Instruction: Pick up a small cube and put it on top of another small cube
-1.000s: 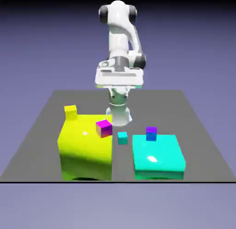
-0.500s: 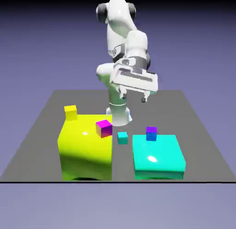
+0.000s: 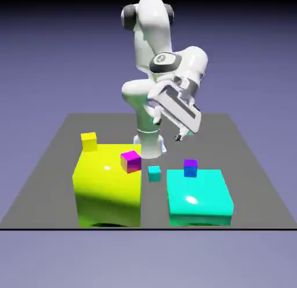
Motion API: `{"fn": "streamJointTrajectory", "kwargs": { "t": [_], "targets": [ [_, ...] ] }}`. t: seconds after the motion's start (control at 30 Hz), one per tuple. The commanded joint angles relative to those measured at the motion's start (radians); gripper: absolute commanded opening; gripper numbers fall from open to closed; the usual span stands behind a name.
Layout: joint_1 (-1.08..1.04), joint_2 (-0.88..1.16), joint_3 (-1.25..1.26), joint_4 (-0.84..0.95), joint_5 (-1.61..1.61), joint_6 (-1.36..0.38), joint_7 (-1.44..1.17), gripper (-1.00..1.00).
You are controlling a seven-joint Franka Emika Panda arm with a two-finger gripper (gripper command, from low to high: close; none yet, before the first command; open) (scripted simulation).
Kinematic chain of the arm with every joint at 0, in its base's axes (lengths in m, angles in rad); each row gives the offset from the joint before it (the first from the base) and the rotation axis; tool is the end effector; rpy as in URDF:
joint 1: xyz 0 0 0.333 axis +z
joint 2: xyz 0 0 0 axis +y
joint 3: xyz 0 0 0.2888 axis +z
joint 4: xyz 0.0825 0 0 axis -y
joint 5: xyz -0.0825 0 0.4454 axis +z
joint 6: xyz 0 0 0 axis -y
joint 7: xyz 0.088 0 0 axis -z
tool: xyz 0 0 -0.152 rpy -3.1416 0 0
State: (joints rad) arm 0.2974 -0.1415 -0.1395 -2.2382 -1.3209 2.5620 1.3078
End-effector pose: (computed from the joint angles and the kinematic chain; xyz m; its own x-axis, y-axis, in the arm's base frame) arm 0.6120 0.0878 0.3872 0.6199 0.0556 0.7827 -0.2901 -0.9106 0.2945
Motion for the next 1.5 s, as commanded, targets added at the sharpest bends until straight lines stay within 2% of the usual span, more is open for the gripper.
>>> {"fn": "streamJointTrajectory", "kwargs": {
  "t": [0.0, 0.17, 0.93, 1.13, 1.2, 1.47],
  "targets": [
    [0.004, 0.015, -0.007, 0.016, -0.044, -0.011, 0.019, 0.0],
    [0.028, 0.089, -0.047, 0.085, -0.261, -0.048, 0.112, 0.0],
    [0.398, 0.276, -0.505, -0.302, -1.261, 0.637, 0.399, 0.0],
    [0.441, 0.277, -0.548, -0.447, -1.508, 0.896, 0.626, 0.0],
    [0.421, 0.288, -0.566, -0.46, -1.531, 0.925, 0.638, 0.0],
    [0.18, 0.326, -0.397, -0.504, -1.261, 0.836, 0.29, 0.0]
  ]
}}
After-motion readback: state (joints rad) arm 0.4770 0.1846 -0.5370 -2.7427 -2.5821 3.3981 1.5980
